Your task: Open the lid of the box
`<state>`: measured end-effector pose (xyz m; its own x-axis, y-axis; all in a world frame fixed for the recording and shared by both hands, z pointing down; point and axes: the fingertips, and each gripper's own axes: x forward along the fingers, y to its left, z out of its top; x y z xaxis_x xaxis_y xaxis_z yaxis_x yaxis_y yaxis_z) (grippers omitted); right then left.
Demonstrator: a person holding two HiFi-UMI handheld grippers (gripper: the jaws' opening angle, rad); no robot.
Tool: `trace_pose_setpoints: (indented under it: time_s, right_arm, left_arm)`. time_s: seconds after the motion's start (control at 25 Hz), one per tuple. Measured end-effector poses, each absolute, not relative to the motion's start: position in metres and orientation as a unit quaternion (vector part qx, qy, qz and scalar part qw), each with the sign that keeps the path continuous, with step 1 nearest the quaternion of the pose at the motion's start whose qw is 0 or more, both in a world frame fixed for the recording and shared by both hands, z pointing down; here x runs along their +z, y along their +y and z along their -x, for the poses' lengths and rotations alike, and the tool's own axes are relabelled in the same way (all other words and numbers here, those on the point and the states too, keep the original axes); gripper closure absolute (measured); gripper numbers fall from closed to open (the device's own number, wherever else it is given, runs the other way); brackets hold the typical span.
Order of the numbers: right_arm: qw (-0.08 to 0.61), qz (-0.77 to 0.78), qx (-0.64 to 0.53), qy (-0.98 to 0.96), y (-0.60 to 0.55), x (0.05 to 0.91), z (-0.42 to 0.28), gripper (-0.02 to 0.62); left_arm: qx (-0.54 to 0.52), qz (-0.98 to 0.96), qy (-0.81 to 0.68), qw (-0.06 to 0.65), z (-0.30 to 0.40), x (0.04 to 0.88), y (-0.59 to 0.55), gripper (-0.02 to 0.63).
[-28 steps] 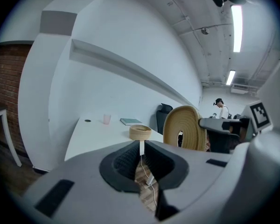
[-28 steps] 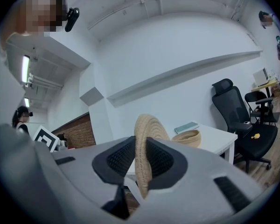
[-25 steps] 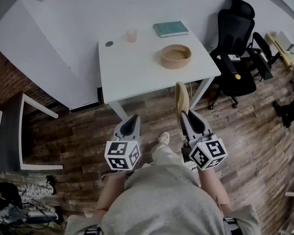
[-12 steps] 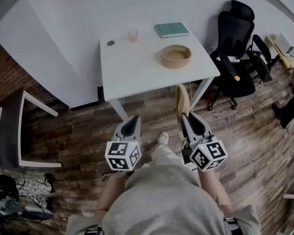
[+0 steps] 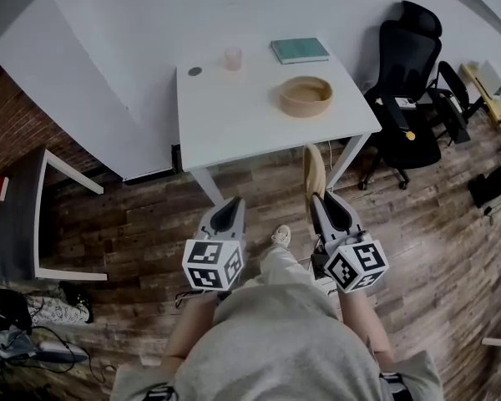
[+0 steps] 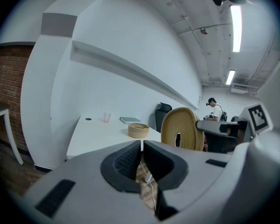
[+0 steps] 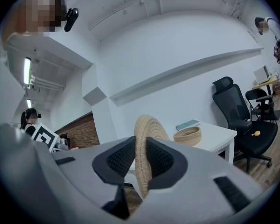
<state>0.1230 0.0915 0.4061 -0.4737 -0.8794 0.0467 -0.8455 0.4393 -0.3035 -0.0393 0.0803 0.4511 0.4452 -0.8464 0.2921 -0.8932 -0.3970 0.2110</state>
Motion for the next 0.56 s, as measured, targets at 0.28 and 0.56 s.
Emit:
trace_pose_setpoints:
  time_s: [0.28,0.56]
  right_arm:
    - [0.054,0.496,-0.140,0.855,0.085,0.404,-0.113,0.520]
    - [0.039,0.474,-0.127,0.870,0.073,0.399,-0.099,0.520]
  left_arm:
    - [0.070,-0.829,-0.526,0.175,0.039,0.453,0.077,0.589]
    - [0.063,-0.825,-0.536,0.171,0.044,0.446,0.065,0.589]
